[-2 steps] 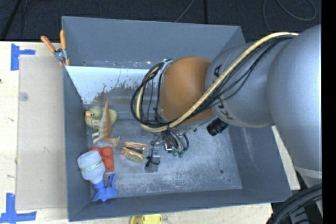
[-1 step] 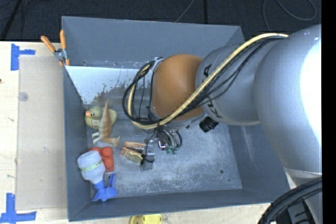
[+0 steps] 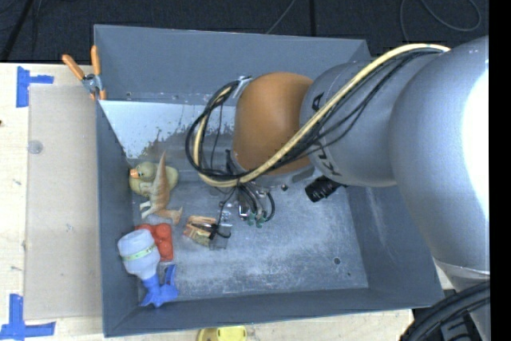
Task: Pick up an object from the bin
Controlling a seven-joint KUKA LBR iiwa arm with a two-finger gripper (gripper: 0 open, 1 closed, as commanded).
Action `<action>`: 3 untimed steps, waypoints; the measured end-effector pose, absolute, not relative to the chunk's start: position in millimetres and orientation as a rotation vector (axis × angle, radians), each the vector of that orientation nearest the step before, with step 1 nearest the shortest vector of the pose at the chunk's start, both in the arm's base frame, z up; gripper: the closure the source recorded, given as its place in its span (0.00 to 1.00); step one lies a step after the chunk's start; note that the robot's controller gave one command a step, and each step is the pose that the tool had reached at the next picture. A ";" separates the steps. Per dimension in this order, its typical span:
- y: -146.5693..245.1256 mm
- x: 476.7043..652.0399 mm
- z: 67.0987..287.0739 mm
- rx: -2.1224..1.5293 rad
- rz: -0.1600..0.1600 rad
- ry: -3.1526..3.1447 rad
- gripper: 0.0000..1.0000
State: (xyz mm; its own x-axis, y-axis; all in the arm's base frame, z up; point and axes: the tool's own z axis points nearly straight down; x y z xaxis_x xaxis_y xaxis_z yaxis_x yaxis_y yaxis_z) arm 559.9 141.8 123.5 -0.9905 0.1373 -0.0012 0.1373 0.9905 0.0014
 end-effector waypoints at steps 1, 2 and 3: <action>143.0 560.8 82.7 0.095 -0.001 3.147 0.00; 142.5 555.5 69.3 0.126 0.001 3.141 1.00; 142.4 555.4 69.1 0.127 0.001 3.141 1.00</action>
Offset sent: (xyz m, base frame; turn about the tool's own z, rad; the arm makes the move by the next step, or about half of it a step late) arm -0.0040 0.0012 -0.0535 -0.0572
